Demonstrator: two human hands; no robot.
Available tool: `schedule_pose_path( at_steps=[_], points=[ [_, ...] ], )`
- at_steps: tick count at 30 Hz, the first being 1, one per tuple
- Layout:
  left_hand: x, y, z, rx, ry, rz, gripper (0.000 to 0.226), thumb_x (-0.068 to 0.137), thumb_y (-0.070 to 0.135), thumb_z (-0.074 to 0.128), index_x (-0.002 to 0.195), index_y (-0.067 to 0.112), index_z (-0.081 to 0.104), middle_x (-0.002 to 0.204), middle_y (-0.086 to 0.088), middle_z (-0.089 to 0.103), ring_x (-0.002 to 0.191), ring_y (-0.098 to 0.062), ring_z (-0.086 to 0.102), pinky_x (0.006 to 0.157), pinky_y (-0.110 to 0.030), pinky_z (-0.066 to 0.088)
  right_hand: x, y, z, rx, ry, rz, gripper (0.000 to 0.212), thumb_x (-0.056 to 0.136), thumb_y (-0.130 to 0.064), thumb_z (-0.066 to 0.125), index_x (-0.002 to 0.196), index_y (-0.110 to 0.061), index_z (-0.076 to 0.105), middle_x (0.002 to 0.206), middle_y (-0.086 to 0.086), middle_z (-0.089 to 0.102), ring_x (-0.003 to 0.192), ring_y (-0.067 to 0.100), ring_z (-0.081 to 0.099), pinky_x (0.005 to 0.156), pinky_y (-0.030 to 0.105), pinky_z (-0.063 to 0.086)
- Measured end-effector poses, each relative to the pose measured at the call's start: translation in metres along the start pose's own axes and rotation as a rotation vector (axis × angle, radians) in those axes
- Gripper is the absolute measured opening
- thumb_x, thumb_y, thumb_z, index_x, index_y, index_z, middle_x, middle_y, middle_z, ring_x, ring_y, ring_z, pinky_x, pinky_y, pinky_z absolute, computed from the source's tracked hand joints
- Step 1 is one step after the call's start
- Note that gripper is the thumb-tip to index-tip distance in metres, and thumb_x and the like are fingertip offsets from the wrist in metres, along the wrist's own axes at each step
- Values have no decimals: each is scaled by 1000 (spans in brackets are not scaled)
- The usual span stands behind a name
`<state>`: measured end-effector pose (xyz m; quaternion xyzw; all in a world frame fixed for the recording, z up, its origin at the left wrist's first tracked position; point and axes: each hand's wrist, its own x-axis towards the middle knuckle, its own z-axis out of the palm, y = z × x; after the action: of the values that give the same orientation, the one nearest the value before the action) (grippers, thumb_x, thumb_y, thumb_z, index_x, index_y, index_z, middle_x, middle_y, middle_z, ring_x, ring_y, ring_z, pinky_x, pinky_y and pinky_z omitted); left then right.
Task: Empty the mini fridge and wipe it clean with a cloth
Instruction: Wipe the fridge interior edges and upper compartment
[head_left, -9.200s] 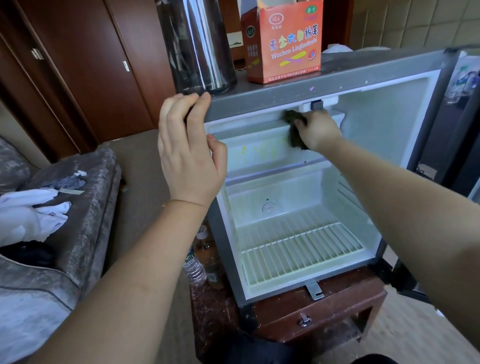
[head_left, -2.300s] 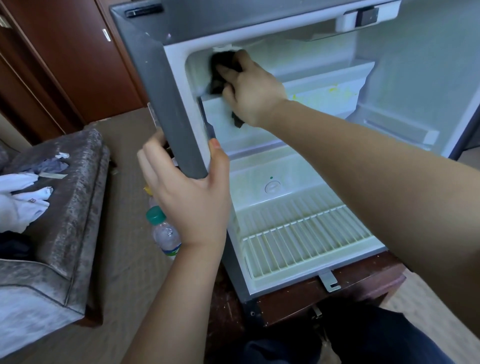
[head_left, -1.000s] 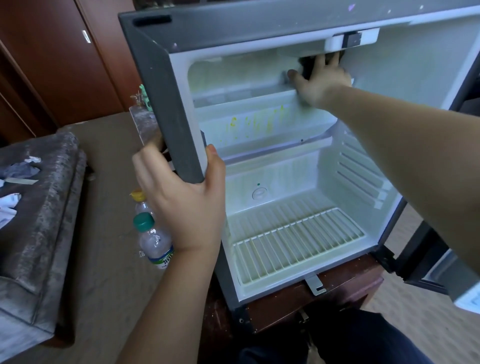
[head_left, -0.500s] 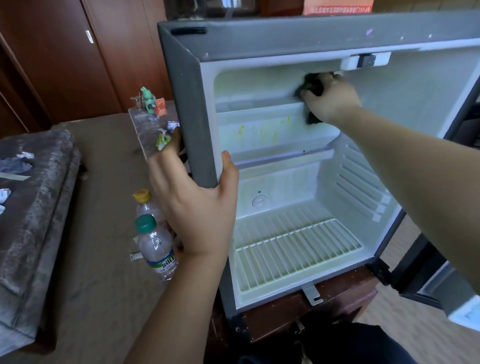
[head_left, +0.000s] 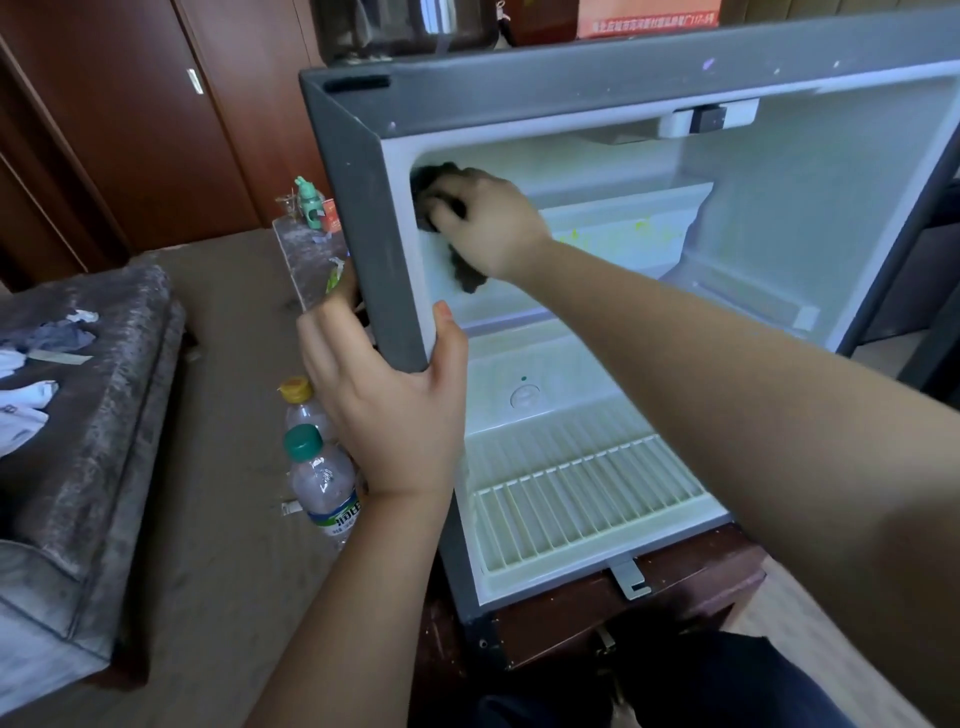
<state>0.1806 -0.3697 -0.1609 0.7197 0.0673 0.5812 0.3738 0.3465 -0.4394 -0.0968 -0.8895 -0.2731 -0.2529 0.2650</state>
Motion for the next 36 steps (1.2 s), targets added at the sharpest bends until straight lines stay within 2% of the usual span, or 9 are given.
schedule_pose_path(
  at_steps=[5, 9, 12, 16, 19, 22, 25, 30, 36],
  points=[
    [0, 0, 0, -1, -3, 6, 46, 80, 29, 64, 106, -8, 56, 98, -19, 55, 92, -26, 50, 80, -36, 43, -13, 70, -37, -21, 114, 176, 31, 93, -30, 45, 115, -21, 66, 117, 12, 61, 104, 33, 59, 87, 35, 48],
    [0, -2, 1, -3, -2, 22, 46, 81, 28, 65, 107, -9, 56, 99, -20, 55, 95, -32, 53, 81, -40, 46, -21, 118, -74, -46, 96, 396, 37, 88, -36, 37, 110, -24, 65, 104, 13, 68, 86, 34, 68, 83, 41, 56],
    [-1, -2, 1, -10, -3, 19, 47, 81, 29, 64, 108, -8, 56, 100, -20, 54, 94, -32, 53, 80, -42, 47, -21, 127, -83, -85, 109, 468, 37, 90, -32, 37, 112, -22, 65, 110, 14, 66, 92, 35, 65, 86, 40, 54],
    [-2, -3, 1, 4, -4, 5, 48, 81, 30, 64, 107, -9, 54, 100, -21, 53, 95, -30, 50, 81, -37, 42, -19, 98, -64, -63, 103, 412, 34, 92, -28, 40, 113, -20, 66, 115, 12, 63, 96, 37, 63, 84, 38, 51],
    [-1, -3, 1, 6, -9, -4, 47, 81, 30, 64, 106, -9, 54, 101, -21, 53, 96, -35, 52, 82, -40, 44, -13, 53, -37, -28, 84, 275, 32, 93, -29, 45, 117, -24, 66, 120, 9, 63, 104, 32, 61, 85, 31, 48],
    [-2, 0, 1, 8, -9, -10, 45, 82, 29, 64, 106, -7, 53, 102, -20, 53, 95, -38, 54, 80, -42, 46, -4, -3, -8, 24, 41, 161, 33, 92, -31, 44, 117, -27, 65, 119, 6, 63, 99, 30, 63, 82, 35, 52],
    [-3, 2, -1, 13, -8, -23, 45, 81, 28, 65, 109, -6, 54, 104, -19, 54, 97, -35, 55, 80, -34, 43, -3, -37, 11, -6, 40, 102, 33, 94, -29, 41, 120, -26, 61, 121, 4, 61, 104, 28, 59, 79, 31, 46],
    [-2, 4, -1, 18, -1, -27, 42, 81, 27, 66, 108, -4, 54, 103, -17, 54, 95, -32, 55, 79, -32, 42, -6, -5, 0, -82, 8, 20, 33, 98, -31, 40, 125, -26, 59, 121, 6, 58, 109, 27, 56, 83, 31, 42],
    [-1, 2, 0, 33, 2, 6, 44, 82, 27, 66, 109, -6, 55, 101, -18, 55, 94, -31, 53, 77, -24, 36, -15, 98, -54, -259, 91, 262, 35, 98, -26, 37, 124, -15, 58, 121, 19, 58, 106, 38, 56, 85, 39, 44]
  ],
)
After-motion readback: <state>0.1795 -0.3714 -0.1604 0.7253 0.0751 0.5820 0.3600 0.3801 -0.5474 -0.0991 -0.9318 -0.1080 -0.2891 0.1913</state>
